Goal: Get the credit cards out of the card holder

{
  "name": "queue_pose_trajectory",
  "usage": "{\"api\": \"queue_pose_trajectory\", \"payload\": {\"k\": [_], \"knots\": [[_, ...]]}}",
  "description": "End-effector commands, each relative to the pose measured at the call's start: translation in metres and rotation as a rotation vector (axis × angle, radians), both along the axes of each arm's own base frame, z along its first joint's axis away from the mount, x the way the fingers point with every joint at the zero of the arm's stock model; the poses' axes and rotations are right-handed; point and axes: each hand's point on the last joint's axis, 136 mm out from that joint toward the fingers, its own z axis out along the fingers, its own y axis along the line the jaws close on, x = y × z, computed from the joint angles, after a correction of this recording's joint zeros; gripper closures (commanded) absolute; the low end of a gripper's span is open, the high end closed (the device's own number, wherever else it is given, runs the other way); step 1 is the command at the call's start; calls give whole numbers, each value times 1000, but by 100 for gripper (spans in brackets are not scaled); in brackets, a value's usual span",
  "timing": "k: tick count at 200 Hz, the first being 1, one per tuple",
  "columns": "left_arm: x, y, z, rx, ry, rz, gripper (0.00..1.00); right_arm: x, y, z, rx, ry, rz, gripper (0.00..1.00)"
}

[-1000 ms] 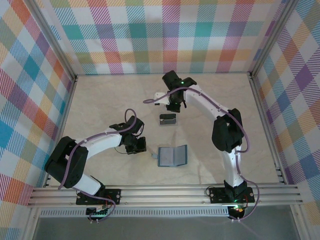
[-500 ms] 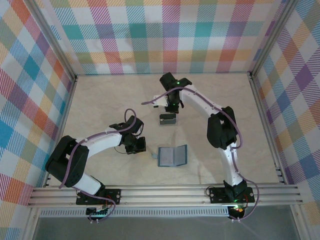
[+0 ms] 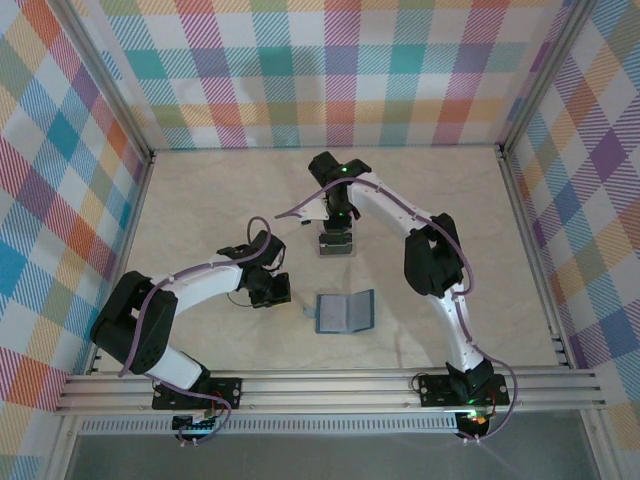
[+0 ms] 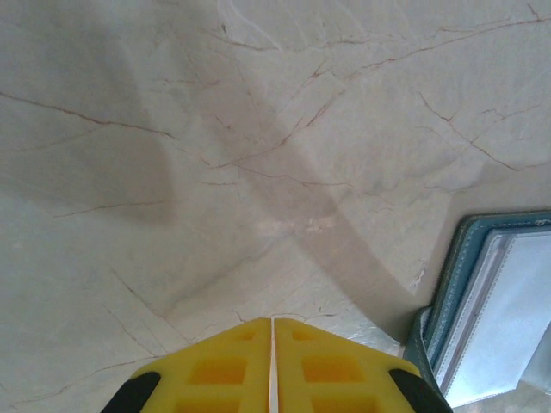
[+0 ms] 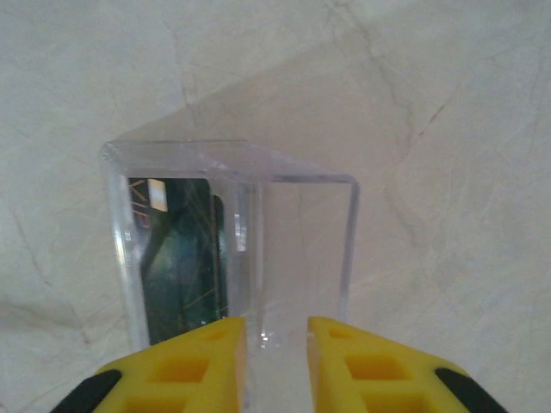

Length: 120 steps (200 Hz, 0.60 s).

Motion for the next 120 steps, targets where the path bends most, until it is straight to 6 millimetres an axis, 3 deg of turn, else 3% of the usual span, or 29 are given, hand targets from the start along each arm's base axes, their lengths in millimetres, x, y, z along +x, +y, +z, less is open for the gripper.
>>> {"api": "queue_pose_trajectory", "payload": {"k": [1, 61, 93, 120], "knots": [[-1, 4, -1, 2, 13, -4, 90, 19, 7, 12, 10, -92, -9, 72], [0, 6, 1, 6, 10, 0, 90, 44, 15, 38, 92, -239, -64, 69], [0, 5, 2, -2, 10, 6, 90, 36, 13, 29, 94, -209, -87, 69], [0, 5, 5, -1, 5, 4, 90, 23, 11, 36, 132, -188, -107, 64]]}}
